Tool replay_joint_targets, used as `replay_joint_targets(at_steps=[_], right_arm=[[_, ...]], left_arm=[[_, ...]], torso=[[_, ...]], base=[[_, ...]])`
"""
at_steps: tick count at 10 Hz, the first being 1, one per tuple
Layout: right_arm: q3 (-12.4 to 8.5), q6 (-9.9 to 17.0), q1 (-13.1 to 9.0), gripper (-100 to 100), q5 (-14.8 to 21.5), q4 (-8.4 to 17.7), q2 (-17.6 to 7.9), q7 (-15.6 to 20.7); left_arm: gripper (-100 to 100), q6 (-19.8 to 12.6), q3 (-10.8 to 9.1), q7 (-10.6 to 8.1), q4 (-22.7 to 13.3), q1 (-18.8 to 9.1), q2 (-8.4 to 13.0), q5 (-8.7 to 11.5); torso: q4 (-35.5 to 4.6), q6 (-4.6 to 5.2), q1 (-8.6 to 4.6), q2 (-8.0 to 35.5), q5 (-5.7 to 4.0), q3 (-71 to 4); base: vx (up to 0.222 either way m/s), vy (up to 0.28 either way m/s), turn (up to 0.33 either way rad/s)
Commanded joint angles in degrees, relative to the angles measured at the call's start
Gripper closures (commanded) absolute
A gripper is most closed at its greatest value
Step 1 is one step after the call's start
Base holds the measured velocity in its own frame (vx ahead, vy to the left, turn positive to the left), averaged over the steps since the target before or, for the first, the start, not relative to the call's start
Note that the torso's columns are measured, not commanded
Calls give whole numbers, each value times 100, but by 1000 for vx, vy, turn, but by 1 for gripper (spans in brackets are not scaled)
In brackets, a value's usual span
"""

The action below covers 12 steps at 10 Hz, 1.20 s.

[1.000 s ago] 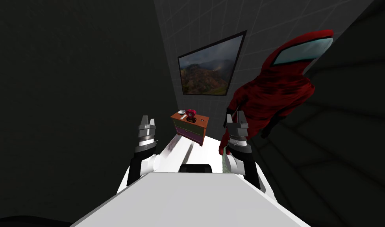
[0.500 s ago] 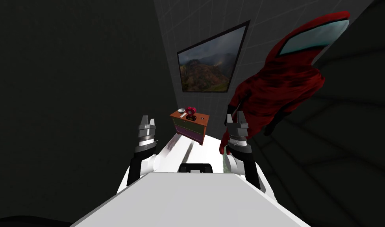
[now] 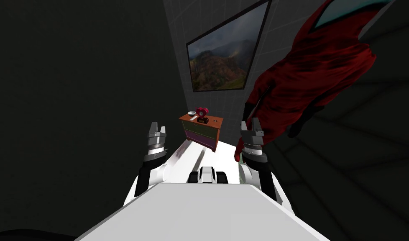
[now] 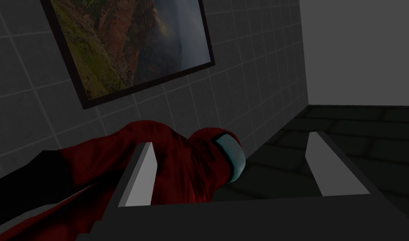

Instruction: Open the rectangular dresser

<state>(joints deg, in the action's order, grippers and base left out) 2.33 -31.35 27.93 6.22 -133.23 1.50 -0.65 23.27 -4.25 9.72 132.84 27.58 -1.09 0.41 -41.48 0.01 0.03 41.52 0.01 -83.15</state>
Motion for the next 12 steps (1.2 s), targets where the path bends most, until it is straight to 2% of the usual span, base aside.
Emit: replay_joint_targets(at_steps=[1, 4, 5, 8, 12], right_arm=[[0, 0, 0, 0, 0, 1, 0, 0], [-1, 0, 1, 0, 0, 1, -1, 0], [-1, 0, 1, 0, 0, 1, -1, 0], [0, 0, 1, 0, 0, 1, -1, 0], [-1, 0, 1, 0, 0, 1, -1, 0]], left_arm=[[-100, 106, 17, 48, -269, -77, 462, 10], [-100, 301, 44, 152, -762, -262, 863, 29], [-100, 301, 44, 152, -796, -262, 863, 29], [-100, 570, 77, 297, -1389, -508, 1088, 55], [-100, 779, 101, 411, -1997, -695, 1176, 74]], torso=[[-55, -1, 4, 50, 1, -114], [-77, -1, -1, 67, 0, -147], [-78, 0, -2, 71, 0, -146], [-80, 0, 1, 75, 0, -142], [-79, 0, 1, 69, 0, -146]], base=[[45, 32, -52], [72, 45, -60], [59, 34, -28], [76, 49, -88], [79, 56, -61]])
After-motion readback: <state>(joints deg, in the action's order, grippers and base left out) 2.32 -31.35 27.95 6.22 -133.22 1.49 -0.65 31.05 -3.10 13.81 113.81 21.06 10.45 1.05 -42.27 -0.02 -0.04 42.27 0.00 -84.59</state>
